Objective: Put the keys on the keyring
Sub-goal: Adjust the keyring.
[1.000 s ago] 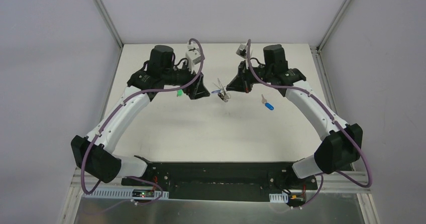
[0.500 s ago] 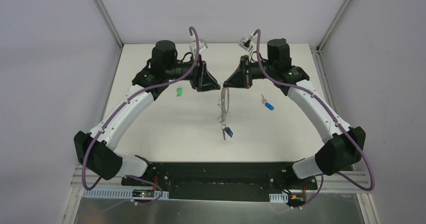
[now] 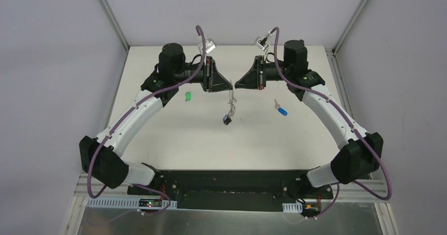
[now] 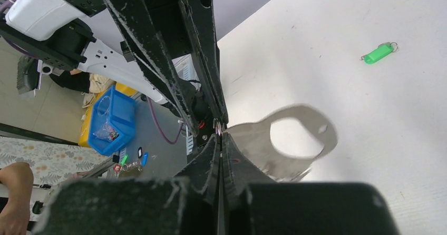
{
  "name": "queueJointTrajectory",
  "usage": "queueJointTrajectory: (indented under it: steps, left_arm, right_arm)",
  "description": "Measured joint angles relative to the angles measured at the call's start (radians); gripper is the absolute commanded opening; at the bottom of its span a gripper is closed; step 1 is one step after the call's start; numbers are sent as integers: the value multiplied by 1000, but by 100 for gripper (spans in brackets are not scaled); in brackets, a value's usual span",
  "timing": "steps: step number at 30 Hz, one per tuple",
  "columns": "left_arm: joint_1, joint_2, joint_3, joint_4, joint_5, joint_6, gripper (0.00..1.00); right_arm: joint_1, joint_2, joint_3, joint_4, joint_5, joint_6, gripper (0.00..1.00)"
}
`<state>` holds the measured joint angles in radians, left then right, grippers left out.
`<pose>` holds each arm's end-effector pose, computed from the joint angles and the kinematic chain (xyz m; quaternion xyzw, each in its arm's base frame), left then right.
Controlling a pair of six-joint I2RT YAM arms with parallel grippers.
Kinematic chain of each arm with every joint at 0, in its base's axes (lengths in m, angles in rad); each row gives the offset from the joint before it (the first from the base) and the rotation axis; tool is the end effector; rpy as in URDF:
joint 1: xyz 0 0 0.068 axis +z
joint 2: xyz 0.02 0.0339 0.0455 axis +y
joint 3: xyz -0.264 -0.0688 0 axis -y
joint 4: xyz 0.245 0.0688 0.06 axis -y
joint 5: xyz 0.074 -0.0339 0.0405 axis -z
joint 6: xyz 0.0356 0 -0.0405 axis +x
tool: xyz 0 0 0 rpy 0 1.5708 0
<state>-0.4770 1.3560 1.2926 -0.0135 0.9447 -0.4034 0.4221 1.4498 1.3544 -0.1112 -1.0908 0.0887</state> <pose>0.2591 -0.1664 0.4085 0.3329 0.6416 -0.5598 0.4051 0.2847 0.1625 0.3934 -0.4326 0.6002 0.5258 0.4197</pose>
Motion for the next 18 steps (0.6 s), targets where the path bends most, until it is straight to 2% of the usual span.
queueJointTrajectory:
  steps: [2, 10, 18]
  left_arm:
    - [0, 3, -2, 16, 0, -13, 17]
    - [0, 24, -13, 56, 0, -52, 19]
    - [0, 33, -17, 84, -1, -73, 2]
  right_arm:
    - [-5, 0, -2, 12, -8, 10, 0]
    - [-8, 0, -21, 49, -21, 49, 0]
    - [-15, 0, -40, 101, -26, 89, 0]
